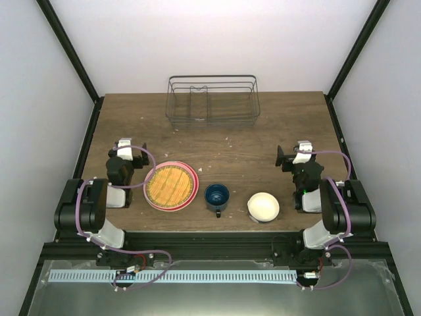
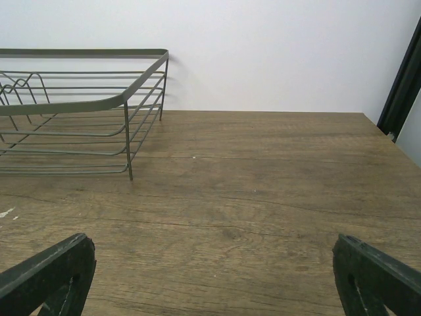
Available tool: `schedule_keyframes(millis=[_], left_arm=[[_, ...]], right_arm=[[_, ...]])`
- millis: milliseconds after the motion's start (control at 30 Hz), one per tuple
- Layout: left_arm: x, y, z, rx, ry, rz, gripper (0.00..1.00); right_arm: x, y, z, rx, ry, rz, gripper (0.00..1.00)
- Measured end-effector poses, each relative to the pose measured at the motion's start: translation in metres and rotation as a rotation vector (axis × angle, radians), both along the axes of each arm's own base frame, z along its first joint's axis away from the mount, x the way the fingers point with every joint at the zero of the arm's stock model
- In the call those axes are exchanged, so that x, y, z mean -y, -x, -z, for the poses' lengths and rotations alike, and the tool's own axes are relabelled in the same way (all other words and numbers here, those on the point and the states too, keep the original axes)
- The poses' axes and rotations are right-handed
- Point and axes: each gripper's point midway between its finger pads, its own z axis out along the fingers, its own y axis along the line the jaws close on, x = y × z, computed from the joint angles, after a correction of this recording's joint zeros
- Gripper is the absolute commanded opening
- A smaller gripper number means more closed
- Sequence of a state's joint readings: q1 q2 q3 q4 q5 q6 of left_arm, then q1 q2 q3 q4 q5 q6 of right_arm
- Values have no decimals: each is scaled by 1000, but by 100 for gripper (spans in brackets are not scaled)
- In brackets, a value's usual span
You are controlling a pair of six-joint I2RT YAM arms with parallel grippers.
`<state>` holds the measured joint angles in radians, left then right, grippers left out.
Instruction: Load the mixed dishes into the dish rack
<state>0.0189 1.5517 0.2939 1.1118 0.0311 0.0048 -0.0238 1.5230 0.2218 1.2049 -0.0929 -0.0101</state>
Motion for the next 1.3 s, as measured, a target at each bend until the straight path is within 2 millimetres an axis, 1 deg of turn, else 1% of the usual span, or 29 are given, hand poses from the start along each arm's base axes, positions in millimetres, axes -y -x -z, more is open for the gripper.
schedule_keyframes(millis=[933,1067,1167,1300], left_arm=[[0,0,0,0,0,0,100],[-3,0,0,0,0,-20,100],[-6,2,-5,7,-1,-36,100],[-6,5,-21,23,-3,-45,100]], right_arm=[[0,0,0,0,0,0,100],[-3,0,0,1,2,-19,100],[-5,0,-1,3,13,-29,100],[-5,1,-7,18,18,-28,100]])
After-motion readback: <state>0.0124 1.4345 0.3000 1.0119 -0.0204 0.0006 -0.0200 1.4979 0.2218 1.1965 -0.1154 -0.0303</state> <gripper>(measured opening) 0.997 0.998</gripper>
